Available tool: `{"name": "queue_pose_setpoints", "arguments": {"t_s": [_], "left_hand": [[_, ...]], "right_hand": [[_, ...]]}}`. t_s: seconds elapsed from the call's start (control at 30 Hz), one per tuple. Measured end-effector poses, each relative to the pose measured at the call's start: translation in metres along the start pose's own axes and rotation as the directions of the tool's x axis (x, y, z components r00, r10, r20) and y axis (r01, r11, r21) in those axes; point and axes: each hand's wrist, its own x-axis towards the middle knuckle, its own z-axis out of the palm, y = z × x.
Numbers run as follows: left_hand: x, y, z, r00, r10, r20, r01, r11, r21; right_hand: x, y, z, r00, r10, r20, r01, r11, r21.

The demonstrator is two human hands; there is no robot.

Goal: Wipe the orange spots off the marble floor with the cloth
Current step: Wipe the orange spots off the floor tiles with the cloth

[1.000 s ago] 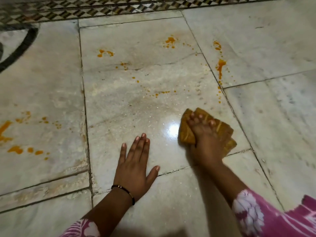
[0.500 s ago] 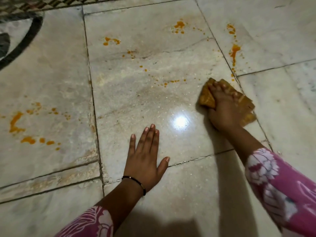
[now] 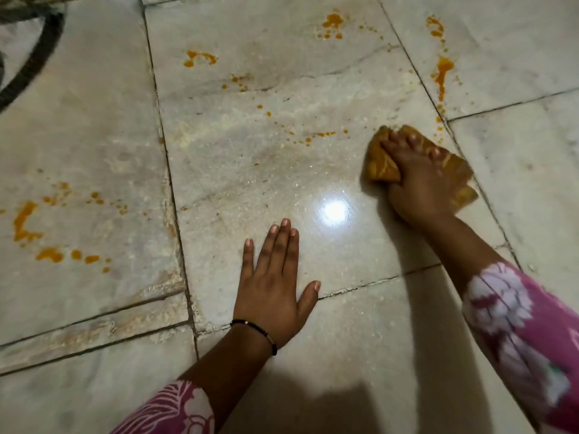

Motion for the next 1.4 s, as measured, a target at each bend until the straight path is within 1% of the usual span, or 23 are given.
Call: {"name": "queue_pose_setpoints", "arguments": {"t_s": [0.07, 0.17, 0.2, 0.27, 0.33, 0.4, 0.5, 0.57, 0.63, 0.7, 0.77, 0.8, 0.87, 0.93, 1.0, 1.07, 1.13, 1.2, 1.23, 1.27, 1.33, 1.37, 1.4], "left_hand": [[0.0, 0.0, -0.001, 1.0, -0.002, 0.006, 0.002, 1.0, 0.001], [0.0, 0.0, -0.002, 1.0, 0.0, 0.01, 0.0, 1.0, 0.0], [0.001, 0.0, -0.002, 1.0, 0.001, 0.008, -0.001, 1.0, 0.0], [0.0, -0.002, -0.002, 1.0, 0.001, -0.004, -0.001, 1.0, -0.005], [-0.002, -0.004, -0.001, 1.0, -0.002, -0.024, 0.001, 1.0, -0.024], [-0.003, -0.005, 0.001, 0.999, 0.0, -0.033, -0.001, 0.999, -0.033], [-0.003, -0.002, 0.001, 0.999, -0.006, -0.036, 0.005, 1.0, -0.031], [-0.003, 0.0, 0.001, 1.0, -0.012, -0.027, 0.011, 1.0, -0.029], [-0.004, 0.0, 0.0, 1.0, -0.014, -0.012, 0.014, 1.0, -0.026], [-0.003, -0.001, -0.001, 1.0, -0.014, -0.006, 0.014, 1.0, -0.026], [-0.003, -0.001, -0.001, 1.0, -0.013, -0.007, 0.012, 0.999, -0.031], [-0.003, -0.002, -0.001, 1.0, -0.008, -0.009, 0.008, 0.999, -0.034], [-0.003, -0.003, -0.001, 1.0, 0.0, -0.018, -0.001, 0.999, -0.036], [-0.003, -0.004, 0.0, 1.0, 0.004, -0.025, -0.005, 1.0, -0.028], [-0.004, -0.004, 0.001, 1.0, -0.001, -0.03, 0.0, 1.0, -0.029], [-0.004, -0.003, 0.001, 1.0, -0.003, -0.025, 0.002, 0.999, -0.033], [-0.004, -0.002, 0.0, 1.0, -0.011, -0.018, 0.01, 0.999, -0.033], [-0.003, -0.001, -0.001, 1.0, -0.014, -0.008, 0.014, 1.0, -0.025], [-0.003, -0.002, -0.001, 1.0, -0.014, -0.006, 0.014, 1.0, -0.021], [-0.003, -0.002, -0.001, 1.0, -0.013, -0.004, 0.013, 1.0, -0.018], [-0.002, -0.002, -0.002, 1.0, -0.013, -0.004, 0.013, 1.0, -0.02], [-0.002, -0.002, -0.003, 1.0, -0.013, -0.004, 0.013, 1.0, -0.022], [-0.003, -0.002, -0.003, 1.0, -0.012, -0.004, 0.012, 1.0, -0.025]], "right_hand": [[0.041, -0.021, 0.013, 1.0, -0.017, 0.016, 0.017, 1.0, -0.022], [0.06, -0.06, 0.039, 0.98, -0.17, 0.101, 0.173, 0.985, -0.02], [0.051, -0.069, 0.046, 0.963, -0.236, 0.127, 0.238, 0.971, -0.005], [0.018, -0.074, 0.049, 0.925, -0.358, 0.131, 0.361, 0.933, 0.004], [-0.014, -0.057, 0.042, 0.909, -0.399, 0.12, 0.401, 0.916, 0.0], [-0.032, -0.033, 0.028, 0.927, -0.36, 0.108, 0.363, 0.932, -0.006], [-0.011, -0.018, 0.011, 0.973, -0.219, 0.07, 0.22, 0.976, -0.003], [0.02, -0.033, 0.01, 0.99, -0.138, 0.026, 0.138, 0.99, 0.006], [0.048, -0.057, 0.021, 0.993, -0.11, 0.032, 0.11, 0.994, 0.019], [0.058, -0.083, 0.036, 0.976, -0.202, 0.081, 0.201, 0.979, 0.013], [0.044, -0.097, 0.05, 0.932, -0.322, 0.167, 0.319, 0.947, 0.041], [0.029, -0.098, 0.052, 0.914, -0.356, 0.196, 0.354, 0.934, 0.044], [-0.005, -0.083, 0.047, 0.901, -0.387, 0.197, 0.386, 0.921, 0.045], [-0.037, -0.055, 0.033, 0.917, -0.371, 0.147, 0.372, 0.928, 0.022], [-0.049, -0.026, 0.017, 0.94, -0.318, 0.123, 0.323, 0.946, -0.014], [-0.036, -0.01, 0.006, 0.968, -0.233, 0.089, 0.237, 0.971, -0.041], [-0.009, -0.012, 0.006, 0.991, -0.126, 0.039, 0.129, 0.989, -0.068], [0.012, -0.03, 0.015, 0.997, -0.076, 0.025, 0.078, 0.994, -0.073], [0.016, -0.041, 0.022, 0.995, -0.098, 0.037, 0.1, 0.993, -0.068], [0.012, -0.05, 0.031, 0.986, -0.155, 0.061, 0.16, 0.984, -0.075], [-0.016, -0.062, 0.049, 0.936, -0.338, 0.099, 0.348, 0.931, -0.106], [-0.036, -0.062, 0.052, 0.912, -0.397, 0.103, 0.408, 0.905, -0.122], [-0.055, -0.057, 0.052, 0.903, -0.417, 0.107, 0.429, 0.894, -0.129]]}}
